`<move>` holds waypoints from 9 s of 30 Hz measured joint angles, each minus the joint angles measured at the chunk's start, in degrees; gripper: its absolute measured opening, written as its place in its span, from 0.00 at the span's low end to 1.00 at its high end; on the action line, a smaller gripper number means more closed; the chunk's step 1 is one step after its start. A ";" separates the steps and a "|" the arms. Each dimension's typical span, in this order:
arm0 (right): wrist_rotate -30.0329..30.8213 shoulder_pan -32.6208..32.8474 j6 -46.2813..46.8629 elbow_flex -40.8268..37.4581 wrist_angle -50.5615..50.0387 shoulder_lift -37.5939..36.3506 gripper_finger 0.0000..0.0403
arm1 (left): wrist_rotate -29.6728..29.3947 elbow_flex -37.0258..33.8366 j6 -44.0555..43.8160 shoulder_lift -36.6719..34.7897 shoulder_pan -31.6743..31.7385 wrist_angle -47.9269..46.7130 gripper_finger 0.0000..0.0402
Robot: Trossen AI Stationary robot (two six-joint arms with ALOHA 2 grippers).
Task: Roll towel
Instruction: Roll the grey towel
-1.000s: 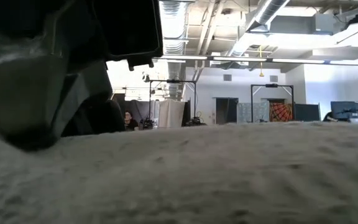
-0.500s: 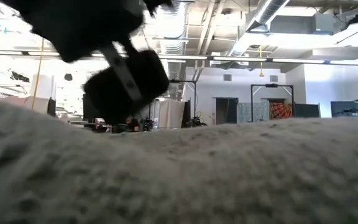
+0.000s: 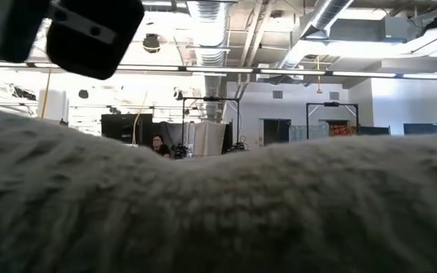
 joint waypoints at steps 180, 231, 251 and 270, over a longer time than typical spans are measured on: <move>1.29 -5.22 -42.18 1.84 -32.96 -13.06 0.54 | 19.25 -13.77 -73.35 8.31 20.51 38.50 0.00; -45.72 -27.12 -48.80 1.12 -23.82 -9.23 0.04 | -2.23 -5.96 -38.61 -1.55 7.99 26.69 0.09; -41.89 -27.80 -46.47 0.66 -22.76 -9.23 0.05 | -4.01 16.84 -22.17 3.92 9.71 -21.98 0.51; -40.48 -27.82 -40.90 0.61 -23.10 -9.25 0.05 | -2.81 17.34 -31.56 10.75 7.75 -23.22 0.51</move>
